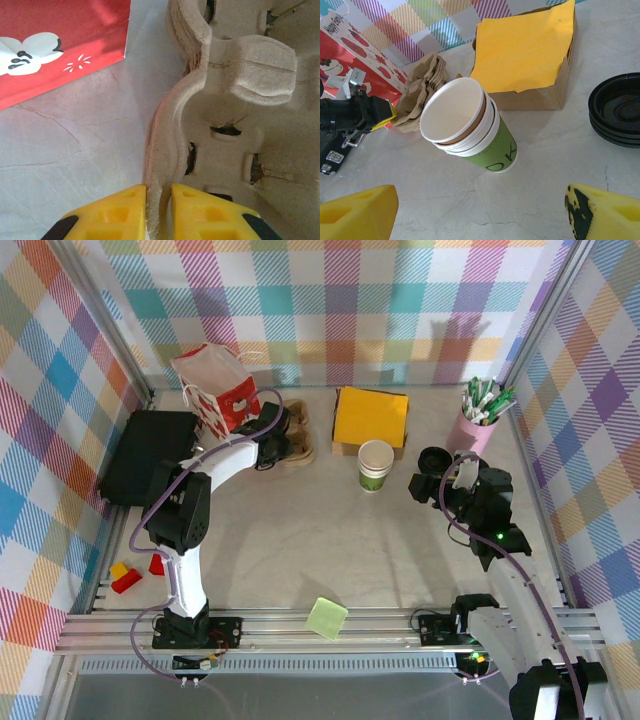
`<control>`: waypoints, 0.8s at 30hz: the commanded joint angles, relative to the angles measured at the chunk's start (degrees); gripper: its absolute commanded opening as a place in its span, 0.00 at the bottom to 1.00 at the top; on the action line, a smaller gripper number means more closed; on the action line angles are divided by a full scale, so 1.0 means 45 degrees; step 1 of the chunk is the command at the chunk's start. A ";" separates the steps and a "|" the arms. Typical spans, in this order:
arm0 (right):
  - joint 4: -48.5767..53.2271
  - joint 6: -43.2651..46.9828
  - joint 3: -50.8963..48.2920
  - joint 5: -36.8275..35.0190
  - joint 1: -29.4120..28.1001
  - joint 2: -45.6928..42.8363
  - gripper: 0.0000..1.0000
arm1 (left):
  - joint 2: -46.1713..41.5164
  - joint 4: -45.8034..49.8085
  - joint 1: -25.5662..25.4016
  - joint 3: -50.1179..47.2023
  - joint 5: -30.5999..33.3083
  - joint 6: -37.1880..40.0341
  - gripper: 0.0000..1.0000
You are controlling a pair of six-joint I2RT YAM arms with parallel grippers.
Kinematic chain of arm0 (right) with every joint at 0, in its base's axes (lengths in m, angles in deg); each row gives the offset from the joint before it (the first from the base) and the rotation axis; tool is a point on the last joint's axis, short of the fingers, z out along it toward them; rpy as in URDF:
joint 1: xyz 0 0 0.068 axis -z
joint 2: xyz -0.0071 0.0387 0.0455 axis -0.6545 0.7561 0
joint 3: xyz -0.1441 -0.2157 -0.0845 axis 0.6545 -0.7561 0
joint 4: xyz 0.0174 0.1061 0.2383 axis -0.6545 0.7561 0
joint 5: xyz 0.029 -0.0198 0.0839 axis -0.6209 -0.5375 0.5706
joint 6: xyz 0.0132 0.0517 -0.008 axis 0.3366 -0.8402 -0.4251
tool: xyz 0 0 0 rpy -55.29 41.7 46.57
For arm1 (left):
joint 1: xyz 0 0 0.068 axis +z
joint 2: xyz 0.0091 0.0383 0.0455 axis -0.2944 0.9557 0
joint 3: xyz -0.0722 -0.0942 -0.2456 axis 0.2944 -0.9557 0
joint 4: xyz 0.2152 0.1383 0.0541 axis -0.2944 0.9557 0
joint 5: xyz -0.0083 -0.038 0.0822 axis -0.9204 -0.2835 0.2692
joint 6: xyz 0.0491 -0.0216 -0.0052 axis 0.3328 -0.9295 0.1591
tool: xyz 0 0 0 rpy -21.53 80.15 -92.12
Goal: Pack the takeout coffee
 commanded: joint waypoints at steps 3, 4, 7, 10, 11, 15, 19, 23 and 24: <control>-0.0277 0.0221 0.0005 0.0077 -0.0105 0.0049 0.86 | -0.0519 -0.0133 0.0172 0.0044 -0.0123 0.0062 0.17; -0.0255 0.0242 0.0008 0.0060 -0.0094 0.0037 0.86 | -0.0561 -0.0132 0.0186 0.0049 -0.0116 0.0075 0.16; -0.0253 0.0244 0.0006 0.0038 -0.0104 0.0002 0.86 | -0.0661 -0.0087 0.0211 0.0073 -0.0206 0.0112 0.15; -0.0258 0.0239 -0.0004 0.0054 -0.0096 0.0011 0.86 | -0.0757 -0.0026 0.0230 0.0117 -0.0186 0.0197 0.16; -0.0245 0.0257 -0.0009 0.0057 -0.0092 0.0016 0.86 | -0.0798 0.0015 0.0228 0.0155 -0.0182 0.0230 0.19; -0.0214 0.0279 0.0005 0.0048 -0.0097 0.0005 0.86 | -0.0759 0.0200 0.0230 0.0351 -0.0205 0.0329 0.26; -0.0219 0.0280 -0.0004 0.0056 -0.0099 0.0012 0.86 | -0.0720 0.0211 0.0232 0.0354 -0.0230 0.0349 0.26; -0.0219 0.0303 0.0000 0.0039 -0.0095 0.0026 0.86 | -0.0607 0.0189 0.0230 0.0312 -0.0195 0.0315 0.27; -0.0219 0.0298 0.0005 0.0033 -0.0103 0.0021 0.86 | -0.0558 0.0180 0.0232 0.0300 -0.0206 0.0301 0.27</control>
